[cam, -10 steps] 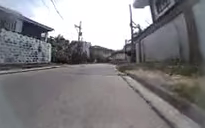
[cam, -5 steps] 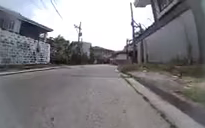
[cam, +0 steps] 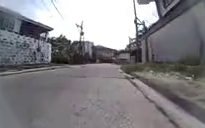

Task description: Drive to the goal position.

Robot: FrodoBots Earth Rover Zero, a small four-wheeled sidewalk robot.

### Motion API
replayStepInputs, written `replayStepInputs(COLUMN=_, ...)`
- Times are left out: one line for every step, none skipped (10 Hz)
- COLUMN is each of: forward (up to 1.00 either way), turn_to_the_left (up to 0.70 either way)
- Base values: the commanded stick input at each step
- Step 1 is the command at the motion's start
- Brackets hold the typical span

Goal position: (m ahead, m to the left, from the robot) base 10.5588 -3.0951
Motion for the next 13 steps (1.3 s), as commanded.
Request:
replayStepInputs(forward=0.85, turn_to_the_left=0.00)
replayStepInputs(forward=0.85, turn_to_the_left=0.00)
replayStepInputs(forward=0.85, turn_to_the_left=0.00)
replayStepInputs(forward=0.85, turn_to_the_left=0.00)
replayStepInputs(forward=0.85, turn_to_the_left=0.00)
replayStepInputs(forward=0.85, turn_to_the_left=0.00)
replayStepInputs(forward=0.85, turn_to_the_left=0.00)
replayStepInputs(forward=0.85, turn_to_the_left=0.00)
replayStepInputs(forward=0.85, turn_to_the_left=0.00)
replayStepInputs(forward=0.85, turn_to_the_left=0.00)
replayStepInputs(forward=0.85, turn_to_the_left=0.00)
replayStepInputs(forward=0.85, turn_to_the_left=0.00)
replayStepInputs(forward=0.85, turn_to_the_left=0.00)
